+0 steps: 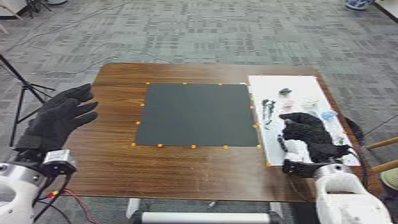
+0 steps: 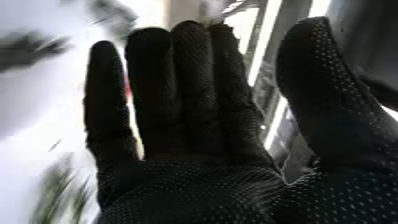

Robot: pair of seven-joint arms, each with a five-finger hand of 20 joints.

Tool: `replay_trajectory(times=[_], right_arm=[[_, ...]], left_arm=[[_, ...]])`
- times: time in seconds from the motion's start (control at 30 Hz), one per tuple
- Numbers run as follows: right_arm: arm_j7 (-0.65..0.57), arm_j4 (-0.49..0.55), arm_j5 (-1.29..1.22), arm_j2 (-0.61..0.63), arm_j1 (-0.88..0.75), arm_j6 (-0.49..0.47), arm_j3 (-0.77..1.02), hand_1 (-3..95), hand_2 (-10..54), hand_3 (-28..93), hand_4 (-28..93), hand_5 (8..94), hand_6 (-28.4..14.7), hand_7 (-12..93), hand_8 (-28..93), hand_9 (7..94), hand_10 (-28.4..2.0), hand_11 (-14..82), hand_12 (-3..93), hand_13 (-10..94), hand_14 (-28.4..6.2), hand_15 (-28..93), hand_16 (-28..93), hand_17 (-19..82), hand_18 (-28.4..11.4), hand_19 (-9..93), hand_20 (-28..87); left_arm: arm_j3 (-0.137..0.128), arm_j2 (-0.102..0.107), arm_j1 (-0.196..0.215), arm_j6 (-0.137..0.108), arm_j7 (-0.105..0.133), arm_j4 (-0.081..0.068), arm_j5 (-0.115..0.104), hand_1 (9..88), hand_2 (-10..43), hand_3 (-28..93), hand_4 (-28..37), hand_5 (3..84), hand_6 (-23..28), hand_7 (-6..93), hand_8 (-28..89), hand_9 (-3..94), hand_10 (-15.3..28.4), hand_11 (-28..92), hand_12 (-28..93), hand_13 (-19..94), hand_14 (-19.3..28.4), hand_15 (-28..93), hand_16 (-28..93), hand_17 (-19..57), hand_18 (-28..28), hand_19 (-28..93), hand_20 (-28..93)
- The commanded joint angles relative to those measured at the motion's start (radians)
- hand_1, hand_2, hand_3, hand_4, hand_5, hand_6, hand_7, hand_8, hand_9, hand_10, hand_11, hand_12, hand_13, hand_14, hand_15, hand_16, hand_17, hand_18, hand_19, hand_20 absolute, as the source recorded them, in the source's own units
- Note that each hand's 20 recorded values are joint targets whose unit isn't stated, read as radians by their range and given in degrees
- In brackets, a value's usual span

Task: Arrange flowers

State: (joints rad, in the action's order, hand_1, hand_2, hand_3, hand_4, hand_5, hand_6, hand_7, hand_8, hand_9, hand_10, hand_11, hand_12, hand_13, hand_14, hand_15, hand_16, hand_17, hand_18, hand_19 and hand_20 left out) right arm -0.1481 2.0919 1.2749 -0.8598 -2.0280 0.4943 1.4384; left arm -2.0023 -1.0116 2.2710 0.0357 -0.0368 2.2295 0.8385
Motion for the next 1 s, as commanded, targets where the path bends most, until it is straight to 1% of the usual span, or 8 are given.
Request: replay_trajectory(times=[0.03, 0.17, 0.3, 0.57, 0.7, 0.77, 0.93, 1.0], right_arm=[[-0.481, 0.024, 0.984, 0.116, -0.061, -0.128, 0.017, 37.5, -9.5, 73, -28, 52.8, 1.5, 49, -19, 60.3, -10.3, 57.6, 38.4, 55, -10.0, 74, 30, 23, -17.1, 69, 33], [-0.489, 0.053, 0.979, 0.117, -0.098, -0.165, 0.027, 38.7, -9.5, 70, -28, 52.9, 1.4, 50, -19, 60.2, -10.5, 57.6, 39.8, 55, -10.0, 74, 32, 24, -17.1, 69, 34], [-0.505, 0.073, 1.005, 0.123, -0.107, -0.190, 0.015, 36.5, -9.5, 71, -28, 54.3, 1.2, 52, -20, 59.2, -10.9, 57.4, 40.2, 54, -10.0, 74, 32, 23, -17.3, 69, 34], [-0.503, 0.086, 0.998, 0.133, -0.104, -0.274, -0.011, 35.0, -9.5, 71, -28, 55.0, 1.0, 53, -20, 59.0, -11.4, 57.7, 41.1, 54, -10.7, 74, 33, 23, -17.5, 68, 34], [-0.523, 0.085, 0.996, 0.143, -0.066, -0.346, -0.051, 34.0, -9.5, 70, -28, 54.9, 0.8, 53, -20, 58.6, -11.7, 57.9, 41.9, 54, -11.0, 75, 33, 23, -17.6, 69, 34], [-0.533, 0.067, 1.002, 0.161, -0.037, -0.362, -0.088, 35.2, -9.5, 68, -28, 54.8, 0.7, 53, -20, 58.4, -11.8, 57.9, 42.4, 54, -11.2, 75, 33, 23, -17.7, 69, 35], [-0.583, 0.031, 0.970, 0.190, 0.029, -0.463, -0.145, 37.2, -9.5, 61, -28, 54.7, 0.0, 53, -20, 58.1, -12.7, 58.2, 43.3, 54, -12.0, 76, 33, 23, -18.8, 70, 35], [-0.595, 0.028, 0.974, 0.202, 0.040, -0.455, -0.167, 37.0, -9.5, 60, -28, 54.7, -0.2, 53, -20, 58.1, -12.9, 58.3, 43.4, 54, -12.2, 76, 34, 23, -18.9, 70, 35]], left_arm=[[0.003, -0.005, -0.004, -0.006, -0.005, 0.003, -0.002, 30.9, -9.5, 67, -25.8, 24.2, 2.5, 27.8, -14, 18.8, 10.8, 30, 10, 12, 13.6, 45, -12, -6.6, 19.6, 42, 5], [0.004, -0.006, -0.009, 0.003, -0.010, 0.002, 0.000, 30.8, -9.5, 67, -25.9, 24.2, 2.6, 27.7, -14, 18.8, 10.7, 30, 11, 12, 13.6, 45, -12, -6.7, 19.6, 42, 5], [-0.008, -0.005, 0.002, -0.010, -0.008, 0.007, -0.002, 30.7, -9.5, 67, -25.9, 24.1, 2.5, 27.7, -13, 18.8, 10.7, 30, 11, 12, 13.6, 45, -12, -6.7, 19.5, 42, 5], [-0.012, -0.003, 0.003, -0.009, -0.009, 0.008, -0.003, 30.8, -9.5, 67, -25.9, 24.2, 2.5, 27.6, -13, 18.8, 10.7, 30, 11, 12, 13.7, 45, -12, -6.7, 19.5, 42, 5], [-0.018, -0.002, 0.006, -0.010, -0.011, 0.009, 0.005, 30.6, -9.5, 67, -25.9, 24.3, 2.5, 27.4, -13, 18.9, 10.8, 30, 11, 13, 13.7, 45, -12, -6.7, 19.6, 42, 5], [-0.019, 0.000, 0.004, -0.010, -0.010, 0.009, -0.002, 30.4, -9.5, 67, -25.9, 24.2, 2.5, 27.4, -13, 18.9, 10.8, 30, 11, 12, 13.7, 46, -12, -6.8, 19.6, 42, 5], [-0.016, 0.003, -0.003, -0.004, -0.013, 0.007, -0.002, 30.5, -9.5, 67, -26.1, 24.2, 2.5, 27.4, -13, 18.9, 10.8, 30, 11, 13, 13.6, 46, -12, -6.8, 19.7, 42, 5], [-0.015, 0.001, -0.001, -0.006, -0.012, 0.007, -0.003, 30.5, -9.5, 67, -26.1, 24.3, 2.5, 27.4, -13, 18.9, 10.9, 30, 11, 13, 13.7, 46, -12, -6.8, 19.7, 42, 5]])
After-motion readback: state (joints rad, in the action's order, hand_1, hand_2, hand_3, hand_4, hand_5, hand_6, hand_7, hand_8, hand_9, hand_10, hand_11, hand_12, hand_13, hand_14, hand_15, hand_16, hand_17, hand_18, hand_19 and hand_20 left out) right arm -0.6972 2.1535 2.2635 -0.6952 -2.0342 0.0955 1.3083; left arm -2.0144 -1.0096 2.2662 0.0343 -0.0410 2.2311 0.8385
